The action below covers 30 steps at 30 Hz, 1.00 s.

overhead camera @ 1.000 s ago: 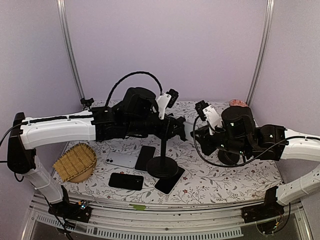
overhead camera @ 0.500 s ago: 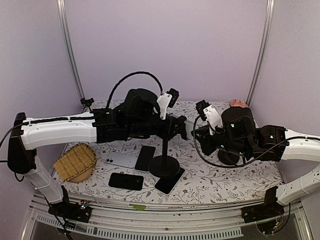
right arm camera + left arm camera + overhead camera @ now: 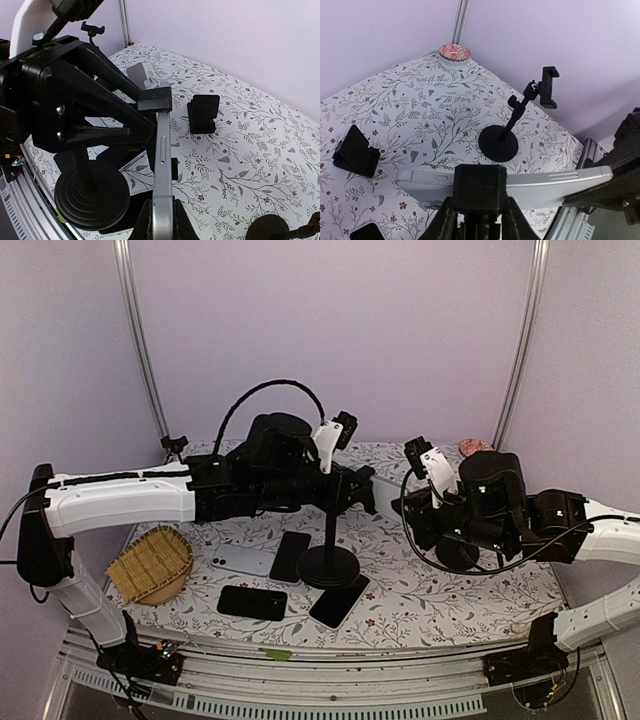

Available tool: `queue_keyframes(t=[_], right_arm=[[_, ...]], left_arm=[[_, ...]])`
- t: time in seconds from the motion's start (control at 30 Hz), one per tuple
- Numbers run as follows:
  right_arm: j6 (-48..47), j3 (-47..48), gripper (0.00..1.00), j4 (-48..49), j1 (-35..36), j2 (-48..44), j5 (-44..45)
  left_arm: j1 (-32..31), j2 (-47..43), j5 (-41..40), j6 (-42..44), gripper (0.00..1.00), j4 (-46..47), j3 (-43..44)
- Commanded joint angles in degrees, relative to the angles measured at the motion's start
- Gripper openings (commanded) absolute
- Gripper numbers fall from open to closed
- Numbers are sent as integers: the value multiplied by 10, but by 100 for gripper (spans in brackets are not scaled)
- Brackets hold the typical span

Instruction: Remove the phone from the phone stand

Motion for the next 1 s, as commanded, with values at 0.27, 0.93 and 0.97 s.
queue_keyframes(t=[0.27, 0.93, 0.97], right_arm=[[17, 17, 0, 74, 35, -30, -66], [23, 38, 0, 53, 44, 26, 3], [23, 36, 0, 57, 44, 23, 0]], left_arm=[[67, 19, -105, -13, 0, -16, -11], [84, 75, -178, -41, 0, -82, 40], [84, 72, -167, -37, 0, -66, 34]])
